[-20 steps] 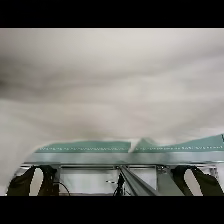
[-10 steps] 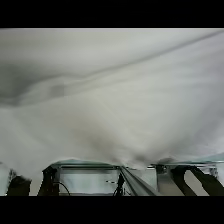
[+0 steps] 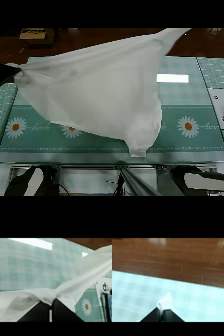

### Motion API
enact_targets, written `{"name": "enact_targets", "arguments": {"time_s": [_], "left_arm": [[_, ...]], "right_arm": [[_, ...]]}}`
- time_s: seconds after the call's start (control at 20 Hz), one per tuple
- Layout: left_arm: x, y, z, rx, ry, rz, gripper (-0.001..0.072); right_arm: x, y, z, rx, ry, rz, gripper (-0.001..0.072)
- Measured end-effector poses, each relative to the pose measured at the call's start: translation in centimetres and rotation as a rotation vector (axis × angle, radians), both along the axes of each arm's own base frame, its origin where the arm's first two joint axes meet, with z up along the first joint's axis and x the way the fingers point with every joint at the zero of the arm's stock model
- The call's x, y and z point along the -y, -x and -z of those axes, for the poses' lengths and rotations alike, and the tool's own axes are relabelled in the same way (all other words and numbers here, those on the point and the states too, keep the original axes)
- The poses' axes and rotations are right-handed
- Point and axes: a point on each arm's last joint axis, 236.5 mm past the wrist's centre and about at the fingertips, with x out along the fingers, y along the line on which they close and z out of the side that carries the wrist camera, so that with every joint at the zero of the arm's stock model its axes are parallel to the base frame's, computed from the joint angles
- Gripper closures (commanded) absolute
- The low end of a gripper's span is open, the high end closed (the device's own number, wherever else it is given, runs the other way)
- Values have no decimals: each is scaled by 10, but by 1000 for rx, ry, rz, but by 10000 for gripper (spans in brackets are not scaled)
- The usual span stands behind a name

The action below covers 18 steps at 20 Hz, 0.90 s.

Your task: Fold the shirts.

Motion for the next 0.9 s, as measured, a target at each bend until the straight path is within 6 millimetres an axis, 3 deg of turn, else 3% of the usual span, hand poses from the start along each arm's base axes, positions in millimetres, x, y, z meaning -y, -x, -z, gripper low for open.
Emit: {"name": "enact_targets", "arguments": {"time_s": [0.2,0.35,0.45,0.55,0.6,0.65,0.7,0.8,0.9], "left_arm": [[-18,-59,60,-90,41,-5,685],[-27,-97,109,-155,53,-12,684],[-34,-118,142,-198,61,-34,684],[-40,-133,174,-249,72,-56,674],[-42,-138,187,-270,76,-63,472],[-43,-139,197,-292,82,-62,32],[-44,-140,204,-308,86,-61,-13],[-50,-140,206,-326,97,-49,-13],[-71,-132,203,-350,67,-36,74]], "right_arm": [[-26,-53,71,-71,-19,-23,671],[-31,-74,125,-165,-37,-1,671],[-29,-78,161,-248,-33,22,654],[-28,-75,193,-333,-23,30,437],[-26,-73,204,-366,-13,33,339],[-26,-68,214,-404,-8,34,278],[-26,-64,219,-432,-2,30,278],[-20,-50,221,-481,22,13,277],[-3,-30,214,-526,75,1,278]]}}
